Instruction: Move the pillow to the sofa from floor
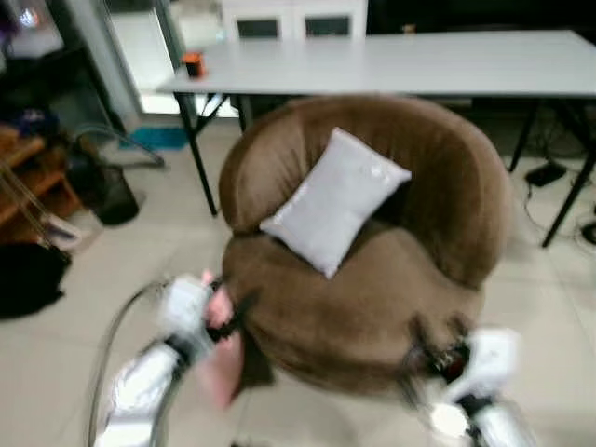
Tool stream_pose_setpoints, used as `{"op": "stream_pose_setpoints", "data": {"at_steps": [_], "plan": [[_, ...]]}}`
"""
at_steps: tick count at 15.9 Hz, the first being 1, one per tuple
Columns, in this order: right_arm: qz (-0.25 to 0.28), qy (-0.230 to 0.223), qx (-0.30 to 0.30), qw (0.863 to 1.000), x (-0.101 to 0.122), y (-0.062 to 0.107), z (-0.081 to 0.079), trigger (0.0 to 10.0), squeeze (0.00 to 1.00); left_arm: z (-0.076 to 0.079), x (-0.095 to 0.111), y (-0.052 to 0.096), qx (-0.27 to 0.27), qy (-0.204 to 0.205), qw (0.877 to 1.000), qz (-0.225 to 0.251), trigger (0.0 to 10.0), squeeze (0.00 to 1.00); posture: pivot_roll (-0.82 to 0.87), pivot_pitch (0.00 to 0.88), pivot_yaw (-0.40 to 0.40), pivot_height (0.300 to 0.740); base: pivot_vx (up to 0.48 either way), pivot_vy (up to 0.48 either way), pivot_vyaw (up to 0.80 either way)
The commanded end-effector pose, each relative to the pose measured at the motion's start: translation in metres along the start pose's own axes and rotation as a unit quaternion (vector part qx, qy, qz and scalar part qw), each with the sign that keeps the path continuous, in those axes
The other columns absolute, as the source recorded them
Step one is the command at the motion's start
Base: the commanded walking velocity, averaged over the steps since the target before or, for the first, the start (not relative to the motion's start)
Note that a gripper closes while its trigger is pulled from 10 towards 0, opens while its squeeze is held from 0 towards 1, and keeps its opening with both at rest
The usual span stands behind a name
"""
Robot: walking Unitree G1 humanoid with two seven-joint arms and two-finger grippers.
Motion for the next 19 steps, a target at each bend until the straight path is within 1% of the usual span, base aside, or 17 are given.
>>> {"op": "stream_pose_setpoints", "data": {"at_steps": [1,2,3,4,5,6,7,8,9,10,11,12,13,15,16,17,19], "plan": [[0.012,0.010,0.005,1.000,0.006,0.001,-0.004,10.0,0.00,-0.020,-0.012,0.012,0.020,-0.010,0.999,-0.037,10.0,0.00,-0.06,0.000,0.088,0.740,0.000,0.000,0.00],[0.013,0.008,0.006,1.000,0.005,0.001,-0.008,10.0,0.00,-0.033,-0.016,0.015,0.032,-0.013,0.998,-0.044,10.0,0.00,-0.06,0.000,0.088,0.740,0.000,0.000,0.00],[0.017,0.007,0.012,1.000,0.007,-0.003,-0.017,10.0,0.00,-0.070,-0.027,0.027,0.056,-0.009,0.996,-0.063,10.0,0.00,-0.05,0.000,0.083,0.740,0.000,0.000,0.00],[0.018,0.008,0.014,1.000,0.008,-0.004,-0.017,10.0,0.00,-0.073,-0.027,0.029,0.058,-0.008,0.996,-0.066,10.0,0.00,-0.05,0.000,0.083,0.740,0.000,0.000,0.00],[0.016,0.018,0.011,1.000,0.011,-0.008,-0.014,10.0,0.00,-0.081,-0.029,0.037,0.062,-0.004,0.996,-0.071,10.0,0.00,-0.05,0.000,0.080,0.740,0.000,0.000,0.00],[0.016,0.019,0.004,1.000,0.013,-0.009,-0.011,10.0,0.00,-0.092,-0.032,0.050,0.073,-0.002,0.994,-0.077,10.0,0.00,-0.05,0.000,0.078,0.740,0.000,0.000,0.00],[0.015,0.015,0.000,1.000,0.015,-0.010,-0.010,10.0,0.00,-0.090,-0.043,0.061,0.079,0.010,0.993,-0.087,10.0,0.00,-0.05,0.000,0.076,0.740,0.000,0.000,0.00],[0.013,0.017,0.000,1.000,0.015,-0.010,-0.009,10.0,0.00,-0.084,-0.051,0.067,0.081,0.019,0.993,-0.089,10.0,0.00,-0.04,0.000,0.073,0.740,0.000,0.000,0.00],[0.009,0.019,0.000,1.000,0.013,-0.012,-0.009,10.0,0.00,-0.073,-0.060,0.073,0.079,0.021,0.993,-0.087,10.0,0.00,-0.04,0.000,0.071,0.740,0.000,0.000,0.00],[0.008,0.018,-0.001,1.000,0.012,-0.013,-0.009,10.0,0.00,-0.058,-0.067,0.074,0.075,0.026,0.993,-0.087,10.0,0.00,-0.04,0.000,0.071,0.740,0.000,0.000,0.00],[0.005,0.020,0.001,1.000,0.010,-0.013,-0.009,10.0,0.00,-0.035,-0.070,0.070,0.062,0.027,0.994,-0.083,10.0,0.00,-0.04,0.000,0.071,0.740,0.000,0.000,0.00],[0.001,0.020,0.001,1.000,0.008,-0.014,-0.010,10.0,0.00,-0.022,-0.070,0.068,0.049,0.021,0.996,-0.077,10.0,0.00,-0.04,0.000,0.070,0.740,0.000,0.000,0.00],[-0.001,0.020,0.003,1.000,0.007,-0.014,-0.010,10.0,0.00,-0.022,-0.070,0.070,0.047,0.018,0.996,-0.073,10.0,0.00,-0.04,0.000,0.069,0.740,0.000,0.000,0.00],[-0.004,0.021,0.008,1.000,0.005,-0.019,-0.013,10.0,0.00,-0.032,-0.070,0.081,0.057,0.013,0.996,-0.069,10.0,0.00,-0.03,0.000,0.066,0.740,0.000,0.000,0.00],[-0.005,0.022,0.010,1.000,0.005,-0.021,-0.013,10.0,0.00,-0.029,-0.066,0.074,0.055,0.002,0.996,-0.066,10.0,0.00,-0.03,0.000,0.068,0.740,0.000,0.000,0.00],[-0.008,0.022,0.009,1.000,0.004,-0.022,-0.013,10.0,0.00,-0.028,-0.065,0.072,0.055,-0.010,0.996,-0.069,10.0,0.00,-0.03,0.000,0.067,0.740,0.000,0.000,0.00],[-0.015,0.022,0.007,1.000,0.001,-0.023,-0.012,10.0,0.00,-0.032,-0.066,0.076,0.065,-0.017,0.995,-0.072,10.0,0.00,-0.03,0.000,0.065,0.740,0.000,0.000,0.00]]}}
Point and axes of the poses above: a point about 5 cm out from each wrist's last joint towards the gripper, its own y axis pointing back from the gripper into the wrist, its own x axis along the axis of the wrist's last joint, z = x × y, the point moved 6 cm from there along -y, pointing out of the wrist towards the gripper, and after that the axes turned 1 degree about -y, right-handed, at the moved point
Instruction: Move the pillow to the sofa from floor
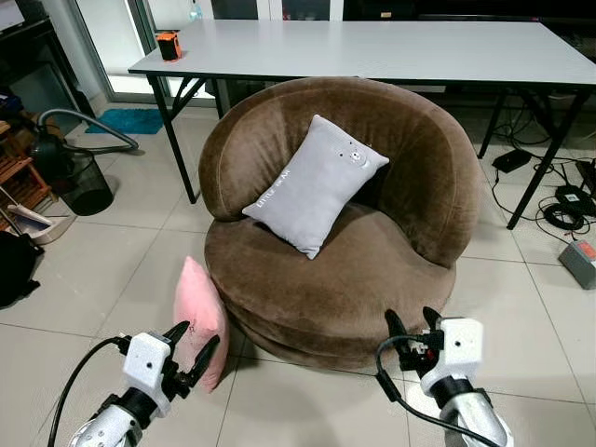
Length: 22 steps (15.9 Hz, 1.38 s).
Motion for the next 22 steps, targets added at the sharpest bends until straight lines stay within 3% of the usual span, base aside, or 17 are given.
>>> {"op": "stream_pose_setpoints", "data": {"at_steps": [1,5,8,9,10,11,13,16,18,22], "plan": [[-0.011,-0.002,-0.001,1.000,-0.005,-0.001,0.000,10.0,0.00,-0.007,0.003,0.003,0.011,-0.015,1.000,0.004,10.0,0.00,-0.03,0.001,0.064,0.740,0.000,0.000,0.00],[-0.025,-0.016,-0.003,1.000,-0.010,0.001,-0.001,10.0,0.00,-0.002,0.005,0.016,0.020,-0.024,0.999,0.013,10.0,0.00,-0.03,0.009,0.062,0.740,-0.103,0.063,0.00],[-0.025,-0.019,-0.004,1.000,-0.008,0.000,-0.002,10.0,0.00,0.000,-0.001,0.027,0.016,-0.007,1.000,0.007,10.0,0.00,-0.03,0.008,0.065,0.740,-0.395,0.276,0.00],[-0.025,-0.020,-0.005,0.999,-0.007,-0.001,-0.002,10.0,0.00,0.031,0.032,-0.073,0.002,0.012,1.000,0.015,10.0,0.00,-0.03,0.009,0.065,0.740,-0.277,0.398,0.00],[-0.025,-0.021,-0.005,0.999,-0.007,-0.001,-0.003,10.0,0.00,0.045,0.050,-0.103,-0.004,0.006,1.000,0.016,10.0,0.00,-0.03,0.009,0.065,0.740,-0.277,0.398,0.00],[-0.028,-0.022,-0.006,0.999,-0.007,0.000,-0.002,10.0,0.00,0.054,0.062,-0.122,-0.007,0.012,1.000,0.016,10.0,0.00,-0.03,0.010,0.064,0.740,-0.240,0.420,0.00],[-0.035,-0.022,-0.006,0.999,-0.009,0.002,-0.002,10.0,0.00,0.053,0.059,-0.120,-0.006,0.034,0.999,0.014,10.0,0.00,-0.03,0.011,0.062,0.740,0.000,0.442,0.00],[-0.043,-0.023,-0.008,0.999,-0.013,0.006,0.000,10.0,0.00,0.043,0.054,-0.110,0.007,0.027,1.000,0.012,10.0,0.00,-0.04,0.011,0.062,0.740,0.000,0.300,0.00],[-0.056,-0.024,-0.012,0.998,-0.020,0.009,0.004,10.0,0.00,0.035,0.052,-0.112,0.025,0.027,0.999,-0.003,10.0,0.00,-0.05,0.003,0.061,0.740,0.000,0.000,0.00],[-0.067,-0.023,-0.021,0.997,-0.029,0.009,0.014,10.0,0.00,0.041,0.062,-0.118,0.020,0.023,1.000,0.008,10.0,0.00,-0.05,0.002,0.055,0.740,0.000,0.000,0.00]]}}
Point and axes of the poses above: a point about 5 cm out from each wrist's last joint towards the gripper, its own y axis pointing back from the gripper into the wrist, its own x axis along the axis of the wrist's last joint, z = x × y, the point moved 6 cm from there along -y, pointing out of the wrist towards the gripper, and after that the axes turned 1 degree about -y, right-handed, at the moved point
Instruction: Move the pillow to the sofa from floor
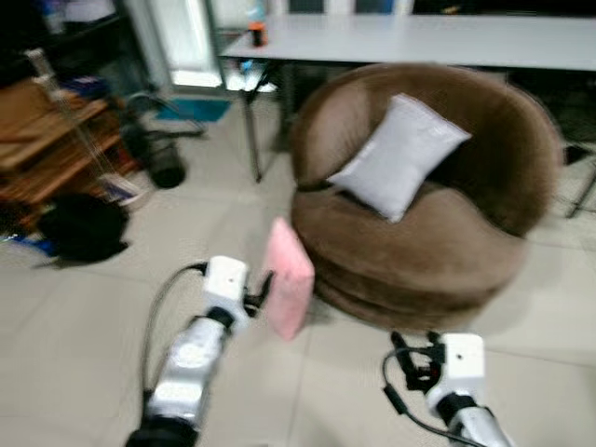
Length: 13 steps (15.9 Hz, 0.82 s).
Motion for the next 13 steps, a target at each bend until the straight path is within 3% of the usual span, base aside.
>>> {"op": "stream_pose_setpoints", "data": {"at_steps": [1,5,9,13], "plan": [[0.012,-0.004,0.005,1.000,0.004,-0.003,-0.002,10.0,0.00,-0.002,0.011,-0.005,0.002,-0.015,1.000,0.010,10.0,0.00,-0.05,0.006,0.056,0.740,0.000,0.000,0.00],[0.004,-0.008,0.003,1.000,-0.006,-0.006,0.001,10.0,0.00,0.000,0.021,-0.012,0.004,-0.012,1.000,0.017,10.0,0.00,-0.05,0.057,0.058,0.740,0.000,0.066,0.00],[-0.021,-0.008,0.006,1.000,-0.026,0.003,0.007,10.0,0.00,0.003,0.022,-0.011,0.008,0.016,1.000,0.017,10.0,0.00,-0.05,0.079,0.043,0.740,0.000,0.480,0.00],[-0.022,-0.007,0.007,1.000,-0.027,0.003,0.010,10.0,0.00,0.002,0.021,-0.009,0.014,0.032,0.999,0.013,10.0,0.00,-0.05,0.072,0.037,0.740,0.000,0.480,0.00]]}}
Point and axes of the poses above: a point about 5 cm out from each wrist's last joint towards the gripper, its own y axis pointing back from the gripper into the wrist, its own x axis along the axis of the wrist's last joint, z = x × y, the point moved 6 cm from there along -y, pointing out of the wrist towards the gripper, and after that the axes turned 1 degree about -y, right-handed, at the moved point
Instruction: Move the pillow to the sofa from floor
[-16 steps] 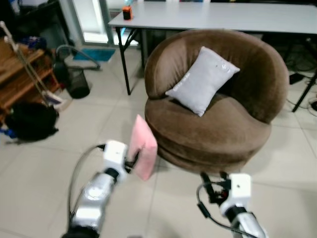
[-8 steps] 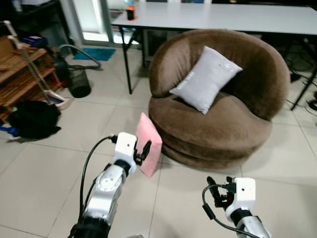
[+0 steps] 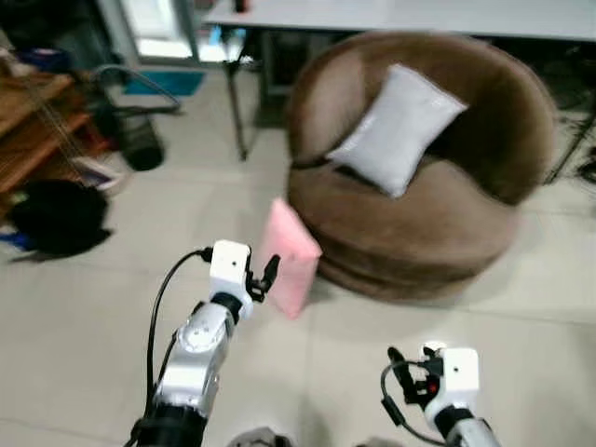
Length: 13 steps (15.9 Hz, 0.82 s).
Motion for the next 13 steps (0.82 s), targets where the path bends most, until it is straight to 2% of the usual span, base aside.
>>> {"op": "stream_pose_setpoints", "data": {"at_steps": [1,3,4,8,12,13], "plan": [[-0.003,-0.002,-0.008,1.000,-0.004,0.003,0.006,10.0,0.00,0.003,-0.002,0.001,0.001,0.009,1.000,-0.005,10.0,0.00,-0.05,0.070,0.038,0.740,0.000,0.480,0.00],[-0.003,-0.001,-0.008,1.000,-0.004,0.003,0.007,10.0,0.00,0.002,-0.002,0.001,0.002,0.014,1.000,-0.007,10.0,0.00,-0.05,0.068,0.039,0.740,0.000,0.480,0.00],[-0.005,-0.003,-0.007,1.000,-0.005,0.005,0.006,10.0,0.00,0.001,-0.004,0.001,0.003,0.029,0.999,-0.013,10.0,0.00,-0.05,0.070,0.039,0.740,0.000,0.480,0.00],[-0.001,-0.004,-0.007,1.000,-0.004,0.008,0.002,10.0,0.00,0.003,-0.007,0.002,-0.011,0.037,0.999,-0.022,10.0,0.00,-0.06,0.070,0.044,0.740,0.000,0.480,0.00],[0.000,-0.008,-0.003,1.000,-0.007,0.008,-0.020,10.0,0.00,0.004,-0.009,0.001,-0.017,0.051,0.998,-0.029,10.0,0.00,-0.06,0.067,0.049,0.740,0.000,0.480,0.00],[-0.005,-0.011,-0.001,1.000,-0.012,0.002,-0.039,10.0,0.00,0.003,-0.009,0.001,-0.016,0.050,0.998,-0.030,10.0,0.00,-0.06,0.067,0.049,0.740,0.000,0.480,0.00]]}}
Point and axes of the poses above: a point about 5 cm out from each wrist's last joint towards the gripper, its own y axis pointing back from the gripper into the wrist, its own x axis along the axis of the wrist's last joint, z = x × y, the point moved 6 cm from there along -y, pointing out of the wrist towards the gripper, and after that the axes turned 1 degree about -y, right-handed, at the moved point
